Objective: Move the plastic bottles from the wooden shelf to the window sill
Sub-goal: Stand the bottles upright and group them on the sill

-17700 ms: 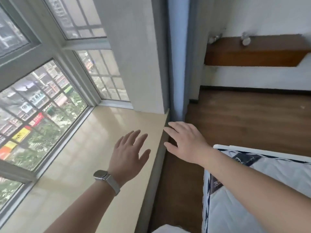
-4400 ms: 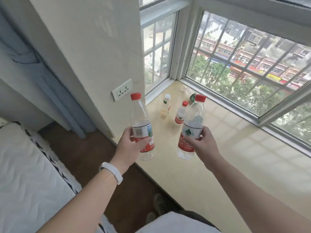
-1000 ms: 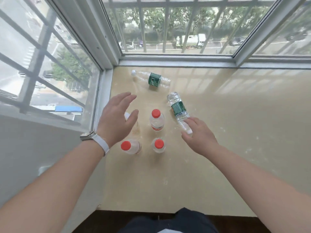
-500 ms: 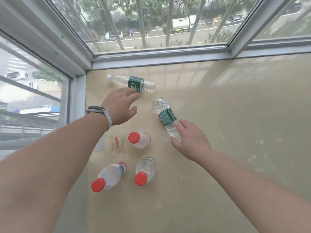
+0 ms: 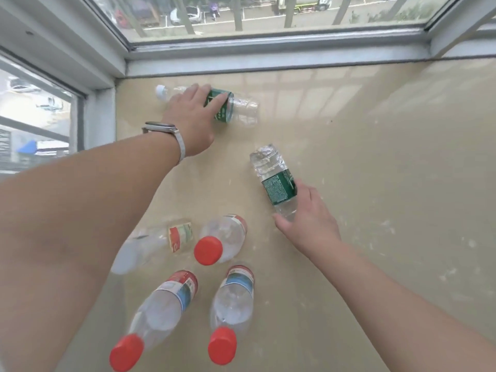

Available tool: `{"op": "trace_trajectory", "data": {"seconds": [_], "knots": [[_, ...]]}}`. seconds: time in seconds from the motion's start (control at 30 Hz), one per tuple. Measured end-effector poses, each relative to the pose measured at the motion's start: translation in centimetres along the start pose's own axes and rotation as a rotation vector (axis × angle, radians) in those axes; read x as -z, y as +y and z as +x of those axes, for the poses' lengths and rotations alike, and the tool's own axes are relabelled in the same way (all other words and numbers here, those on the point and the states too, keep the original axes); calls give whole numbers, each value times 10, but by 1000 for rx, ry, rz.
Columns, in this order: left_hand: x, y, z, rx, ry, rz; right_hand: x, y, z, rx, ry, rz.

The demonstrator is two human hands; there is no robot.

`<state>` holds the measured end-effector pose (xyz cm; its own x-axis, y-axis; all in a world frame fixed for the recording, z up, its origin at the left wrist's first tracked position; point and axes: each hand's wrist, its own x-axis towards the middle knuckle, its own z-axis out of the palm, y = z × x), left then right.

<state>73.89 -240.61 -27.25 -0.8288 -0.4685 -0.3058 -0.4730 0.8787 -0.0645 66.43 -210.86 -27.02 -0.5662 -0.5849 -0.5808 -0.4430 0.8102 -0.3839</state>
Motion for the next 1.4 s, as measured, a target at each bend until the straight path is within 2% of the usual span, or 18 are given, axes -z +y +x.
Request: {"op": "trace_trajectory", "data": {"seconds": [0.2, 0.33, 0.43, 0.63, 0.8, 1.0, 1.2, 1.4], "knots": [[-4, -21, 2, 152, -34, 59, -6, 8, -2, -77, -26, 63], [-3, -21, -10, 176, -124, -83, -10, 15, -7, -106, -6, 138], [-7, -23, -25, 216, -114, -225, -10, 19, -12, -110, 41, 224], [-15, -30, -62, 284, -141, -303, -3, 21, -23, -137, 120, 321], [0, -17, -84, 334, -30, -599, 12, 16, -34, -158, 163, 359], [51, 0, -118, 335, 104, -779, 39, 12, -56, -173, 171, 388], [117, 8, -158, 351, 244, -933, 71, 2, -105, -151, 199, 433], [176, 44, -223, 323, 326, -973, 99, 1, -175, -68, 263, 472]]}}
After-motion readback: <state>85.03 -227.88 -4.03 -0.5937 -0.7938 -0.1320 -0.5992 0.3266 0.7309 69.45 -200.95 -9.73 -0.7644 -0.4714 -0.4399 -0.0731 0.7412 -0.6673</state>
